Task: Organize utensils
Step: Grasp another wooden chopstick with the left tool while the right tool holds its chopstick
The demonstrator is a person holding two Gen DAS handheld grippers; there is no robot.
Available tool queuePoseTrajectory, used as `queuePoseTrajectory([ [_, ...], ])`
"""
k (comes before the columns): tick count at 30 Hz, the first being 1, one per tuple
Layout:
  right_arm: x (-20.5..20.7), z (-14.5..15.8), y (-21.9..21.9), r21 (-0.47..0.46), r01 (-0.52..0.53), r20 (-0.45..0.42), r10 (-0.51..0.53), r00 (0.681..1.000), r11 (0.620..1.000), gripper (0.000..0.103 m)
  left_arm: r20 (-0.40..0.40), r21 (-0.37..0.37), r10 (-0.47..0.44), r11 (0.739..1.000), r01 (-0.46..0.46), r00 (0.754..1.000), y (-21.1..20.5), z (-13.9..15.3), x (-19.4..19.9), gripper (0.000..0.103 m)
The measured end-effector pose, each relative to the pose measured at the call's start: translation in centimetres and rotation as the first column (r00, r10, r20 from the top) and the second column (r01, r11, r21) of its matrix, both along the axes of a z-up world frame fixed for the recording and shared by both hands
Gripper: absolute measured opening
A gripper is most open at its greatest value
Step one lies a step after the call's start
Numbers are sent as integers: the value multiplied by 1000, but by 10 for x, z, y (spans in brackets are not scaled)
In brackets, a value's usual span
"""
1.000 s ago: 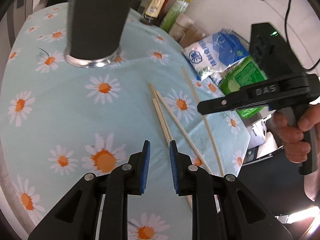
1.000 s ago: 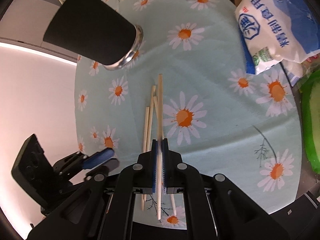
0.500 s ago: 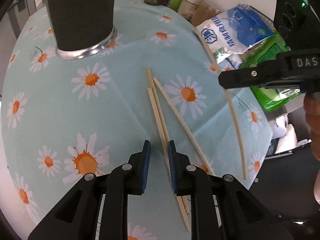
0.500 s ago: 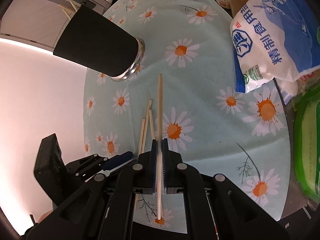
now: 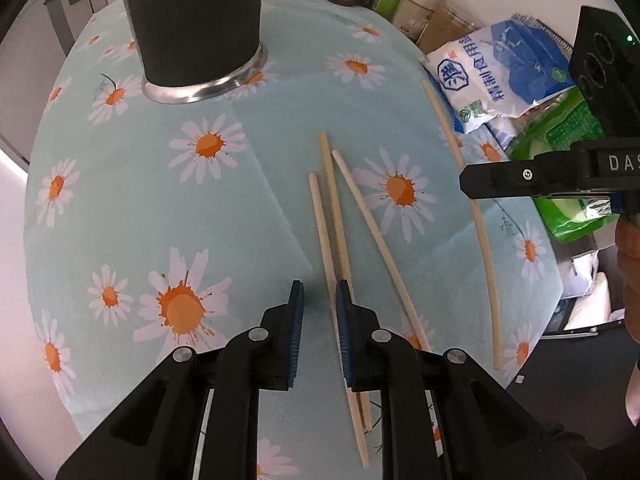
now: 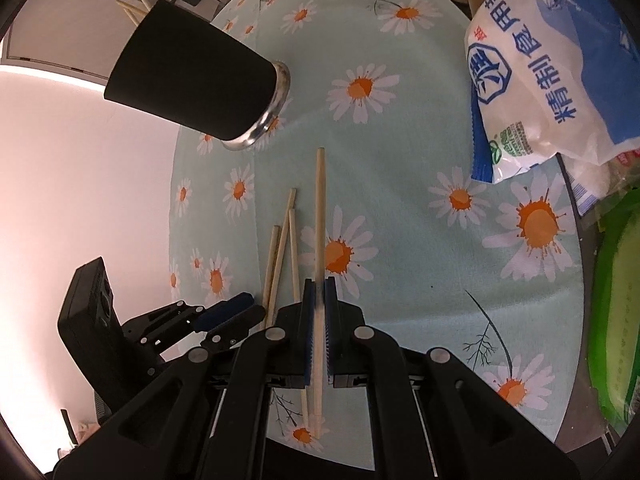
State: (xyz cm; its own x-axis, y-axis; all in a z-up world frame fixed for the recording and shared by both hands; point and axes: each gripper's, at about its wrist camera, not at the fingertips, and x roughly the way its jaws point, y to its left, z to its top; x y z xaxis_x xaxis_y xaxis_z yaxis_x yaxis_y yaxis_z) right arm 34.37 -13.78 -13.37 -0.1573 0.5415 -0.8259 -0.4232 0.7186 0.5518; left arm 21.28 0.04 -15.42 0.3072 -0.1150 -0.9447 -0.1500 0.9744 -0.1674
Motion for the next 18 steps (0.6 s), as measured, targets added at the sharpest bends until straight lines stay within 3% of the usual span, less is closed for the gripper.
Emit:
queuePoseTrajectory([
  [3, 0, -2, 1, 8, -13, -7, 13, 1000, 1000, 6, -34, 33, 10, 999, -9, 999, -6, 0, 7, 15],
  [5, 0, -4, 2, 14, -18, -11, 19, 1000, 1000, 6, -58, 77, 32, 997, -28, 998, -11, -1, 14, 9],
  [12, -1, -8, 8, 35, -50, -26, 51, 998, 998, 6, -107, 79, 66, 995, -58, 992, -11, -1, 28, 6],
  [18, -1, -8, 18, 44, -73, -19, 73, 997, 996, 6, -100, -29, 146, 988, -149, 984, 14, -2, 24, 4],
])
